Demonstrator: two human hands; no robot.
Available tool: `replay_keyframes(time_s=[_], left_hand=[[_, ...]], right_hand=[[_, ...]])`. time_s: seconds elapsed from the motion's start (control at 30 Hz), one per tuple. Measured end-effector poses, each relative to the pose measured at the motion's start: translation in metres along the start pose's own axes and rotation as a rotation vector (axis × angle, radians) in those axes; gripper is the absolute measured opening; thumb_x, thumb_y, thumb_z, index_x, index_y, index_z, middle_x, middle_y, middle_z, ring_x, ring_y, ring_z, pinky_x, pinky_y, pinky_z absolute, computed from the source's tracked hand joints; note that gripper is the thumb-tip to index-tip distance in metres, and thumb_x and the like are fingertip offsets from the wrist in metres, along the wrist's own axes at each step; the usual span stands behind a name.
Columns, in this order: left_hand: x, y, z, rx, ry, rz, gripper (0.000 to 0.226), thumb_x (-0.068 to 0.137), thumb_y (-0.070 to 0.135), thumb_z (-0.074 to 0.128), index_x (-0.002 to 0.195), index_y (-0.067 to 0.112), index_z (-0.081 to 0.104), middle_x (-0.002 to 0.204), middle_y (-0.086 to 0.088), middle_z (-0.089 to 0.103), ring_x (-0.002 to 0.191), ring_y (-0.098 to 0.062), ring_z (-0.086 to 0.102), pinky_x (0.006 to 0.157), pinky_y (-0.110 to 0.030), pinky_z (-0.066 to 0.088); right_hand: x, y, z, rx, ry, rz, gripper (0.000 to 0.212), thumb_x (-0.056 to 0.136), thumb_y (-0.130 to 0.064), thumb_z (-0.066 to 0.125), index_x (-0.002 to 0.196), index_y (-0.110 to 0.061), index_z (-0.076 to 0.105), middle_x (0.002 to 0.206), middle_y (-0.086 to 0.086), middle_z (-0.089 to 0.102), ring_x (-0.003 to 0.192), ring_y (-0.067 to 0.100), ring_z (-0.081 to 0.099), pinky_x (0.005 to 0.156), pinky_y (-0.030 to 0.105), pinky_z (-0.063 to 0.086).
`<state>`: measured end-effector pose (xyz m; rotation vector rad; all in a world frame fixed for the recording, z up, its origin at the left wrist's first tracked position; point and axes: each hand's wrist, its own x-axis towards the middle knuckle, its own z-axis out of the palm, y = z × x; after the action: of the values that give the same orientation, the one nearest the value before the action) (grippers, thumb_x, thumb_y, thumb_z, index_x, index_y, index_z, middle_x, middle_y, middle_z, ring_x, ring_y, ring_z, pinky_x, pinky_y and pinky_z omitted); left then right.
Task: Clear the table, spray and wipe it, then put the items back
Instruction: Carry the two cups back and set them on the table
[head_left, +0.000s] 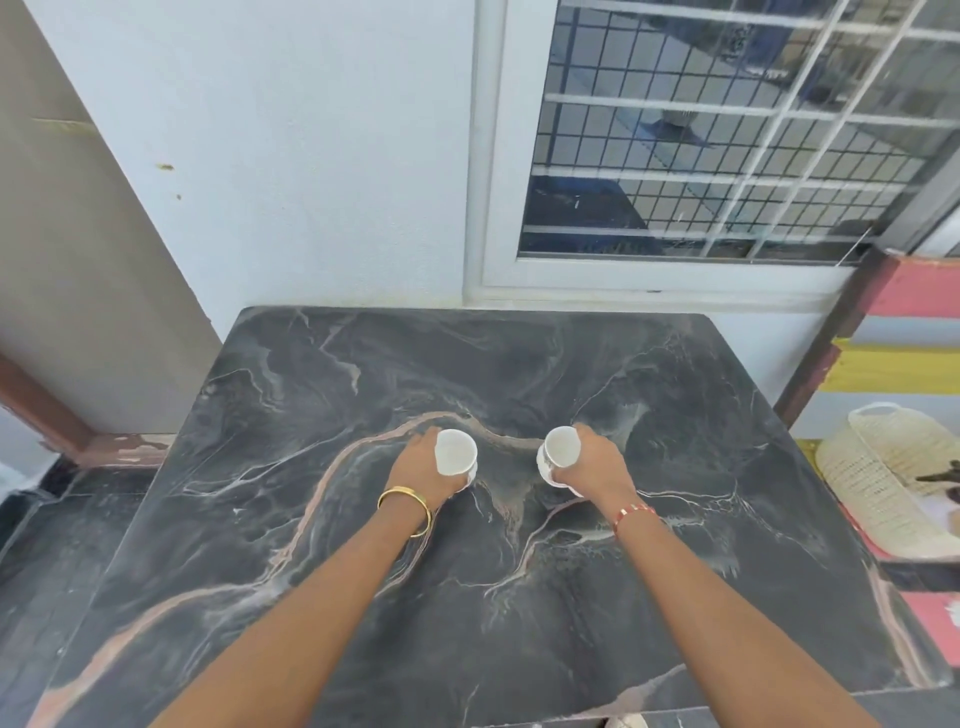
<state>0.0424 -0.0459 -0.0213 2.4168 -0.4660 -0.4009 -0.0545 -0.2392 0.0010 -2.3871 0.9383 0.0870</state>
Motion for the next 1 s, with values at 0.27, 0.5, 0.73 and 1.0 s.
replay_keyframes(time_s=[0.27,0.5,0.73,1.0], left_hand=[[-0.002,0.002,-0.001,-0.012,0.003,-0.017,0.06,0.068,0.043,0.073,0.116,0.015,0.05,0.121,-0.007,0.057,0.109,-0.026,0.055,0.094,-0.034,0.045],[-0.005,0.005,-0.001,0.029,0.007,0.014,0.093,0.072,0.049,0.069,0.144,0.014,0.021,0.152,-0.007,0.026,0.14,-0.025,0.026,0.118,-0.046,0.018],[0.0,0.042,0.001,0.219,0.096,0.198,0.072,0.089,0.052,0.042,0.145,0.013,0.021,0.156,-0.007,0.019,0.146,-0.024,0.012,0.118,-0.048,0.0],[-0.013,0.122,0.055,0.289,-0.045,0.433,0.062,0.094,0.043,0.037,0.146,0.013,0.02,0.157,-0.006,0.016,0.147,-0.023,0.009,0.119,-0.045,-0.001]], right_hand=[[-0.001,-0.007,0.006,-0.007,0.007,0.023,0.064,0.077,-0.029,0.07,0.13,-0.008,0.04,0.126,0.019,0.052,0.114,0.034,0.054,0.092,0.035,0.044],[-0.002,0.0,0.004,0.028,-0.042,-0.026,0.084,0.079,-0.035,0.069,0.145,-0.008,0.024,0.137,0.019,0.045,0.125,0.032,0.045,0.101,0.036,0.038],[-0.009,0.016,-0.004,0.069,0.046,-0.112,0.076,0.091,-0.043,0.051,0.149,-0.012,0.015,0.149,0.012,0.032,0.137,0.03,0.029,0.11,0.04,0.028],[-0.025,0.088,-0.052,-0.091,0.147,-0.07,0.07,0.094,-0.046,0.044,0.148,-0.009,0.019,0.152,0.013,0.03,0.14,0.03,0.025,0.114,0.04,0.024]])
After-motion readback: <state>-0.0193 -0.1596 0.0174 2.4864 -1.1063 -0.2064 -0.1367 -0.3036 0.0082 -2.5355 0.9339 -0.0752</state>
